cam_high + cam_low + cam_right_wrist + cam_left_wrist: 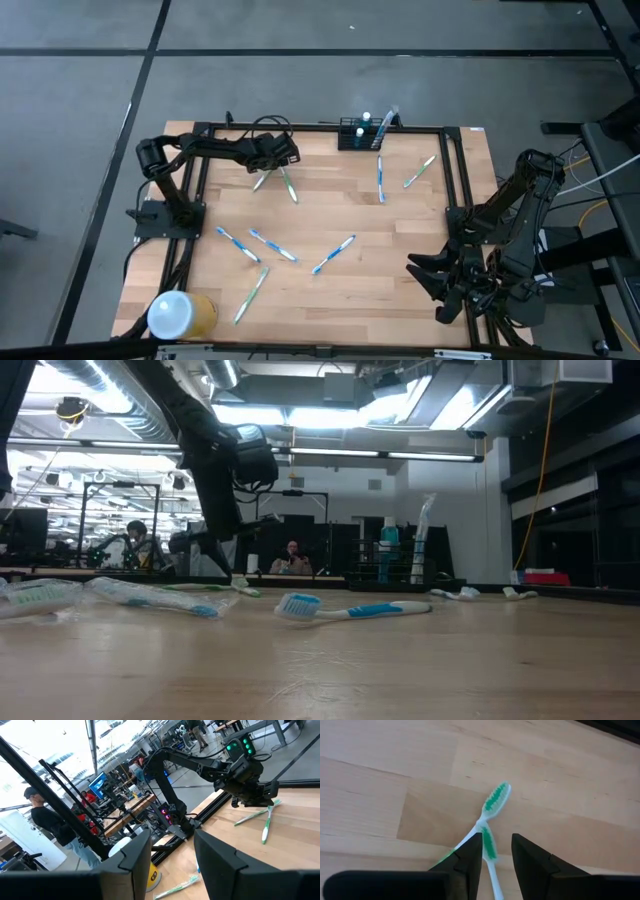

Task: Pick & Place toothbrushing station
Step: Put the green toothbrush into the black organizer

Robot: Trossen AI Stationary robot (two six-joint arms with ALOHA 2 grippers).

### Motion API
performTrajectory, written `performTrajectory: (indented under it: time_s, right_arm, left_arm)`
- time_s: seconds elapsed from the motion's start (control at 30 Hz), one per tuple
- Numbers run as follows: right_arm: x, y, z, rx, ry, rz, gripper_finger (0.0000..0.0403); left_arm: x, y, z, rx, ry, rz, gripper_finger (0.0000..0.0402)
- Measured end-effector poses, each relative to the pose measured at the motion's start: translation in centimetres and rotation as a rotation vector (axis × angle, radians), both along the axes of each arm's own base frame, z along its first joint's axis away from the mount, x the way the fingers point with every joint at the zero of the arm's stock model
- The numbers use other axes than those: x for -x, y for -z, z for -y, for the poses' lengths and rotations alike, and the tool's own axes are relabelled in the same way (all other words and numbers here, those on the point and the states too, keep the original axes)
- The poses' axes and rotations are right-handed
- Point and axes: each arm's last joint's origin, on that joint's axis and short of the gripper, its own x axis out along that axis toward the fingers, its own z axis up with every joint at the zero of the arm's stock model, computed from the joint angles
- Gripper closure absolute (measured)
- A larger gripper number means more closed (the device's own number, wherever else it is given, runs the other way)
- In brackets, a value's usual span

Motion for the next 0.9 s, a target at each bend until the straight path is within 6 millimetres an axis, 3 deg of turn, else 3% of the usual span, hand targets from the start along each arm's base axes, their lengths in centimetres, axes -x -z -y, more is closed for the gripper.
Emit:
performTrajectory:
  time_s: [0.67,0.9]
  right_arm:
    - [0.1,-0.1,-0.1,-0.009,-0.006,0.004,0.025]
    - [0.1,-0.1,-0.1,-0.013,-0.006,0.006,0.025]
  left_arm:
    - [0.2,0.2,-0.3,0.004,-0.003,-0.016,0.0321]
    - [-0.1,1.4,-0.4,0.029,0.001,-0.029,0.0342]
